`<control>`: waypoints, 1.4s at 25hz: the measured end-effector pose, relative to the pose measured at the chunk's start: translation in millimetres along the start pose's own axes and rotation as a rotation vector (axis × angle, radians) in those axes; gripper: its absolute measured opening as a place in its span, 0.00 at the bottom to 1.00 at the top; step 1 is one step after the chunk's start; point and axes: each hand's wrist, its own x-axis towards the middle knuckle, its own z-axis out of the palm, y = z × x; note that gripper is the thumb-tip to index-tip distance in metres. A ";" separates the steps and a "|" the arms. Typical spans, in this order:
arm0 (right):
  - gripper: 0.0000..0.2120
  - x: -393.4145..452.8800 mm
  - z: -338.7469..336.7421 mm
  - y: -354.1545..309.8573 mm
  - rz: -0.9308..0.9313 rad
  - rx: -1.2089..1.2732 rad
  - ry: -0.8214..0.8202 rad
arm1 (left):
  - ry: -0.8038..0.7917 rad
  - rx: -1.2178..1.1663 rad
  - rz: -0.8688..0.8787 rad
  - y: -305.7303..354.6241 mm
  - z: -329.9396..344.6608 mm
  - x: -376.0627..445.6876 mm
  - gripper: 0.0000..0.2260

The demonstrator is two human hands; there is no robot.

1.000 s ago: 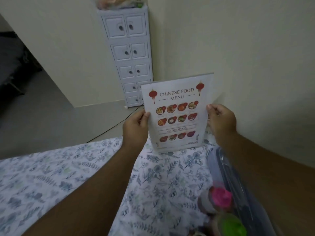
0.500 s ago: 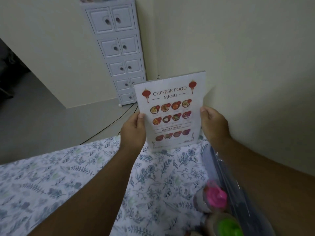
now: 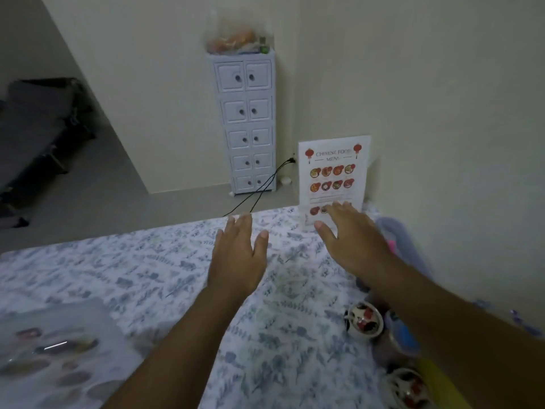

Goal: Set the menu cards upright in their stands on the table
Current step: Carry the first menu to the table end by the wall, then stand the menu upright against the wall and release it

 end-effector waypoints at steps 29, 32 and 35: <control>0.11 -95.7 229.6 -313.1 -0.140 0.551 -0.261 | 0.439 -0.593 -0.602 -357.3 -218.5 -165.6 0.09; 0.06 -48.2 259.7 -389.6 -0.007 0.694 -0.229 | 0.494 -0.713 -0.559 -420.7 -269.9 -116.6 0.09; 0.05 12.6 300.0 -464.5 0.097 0.820 -0.177 | 0.507 -0.726 -0.516 -482.7 -316.3 -54.3 0.09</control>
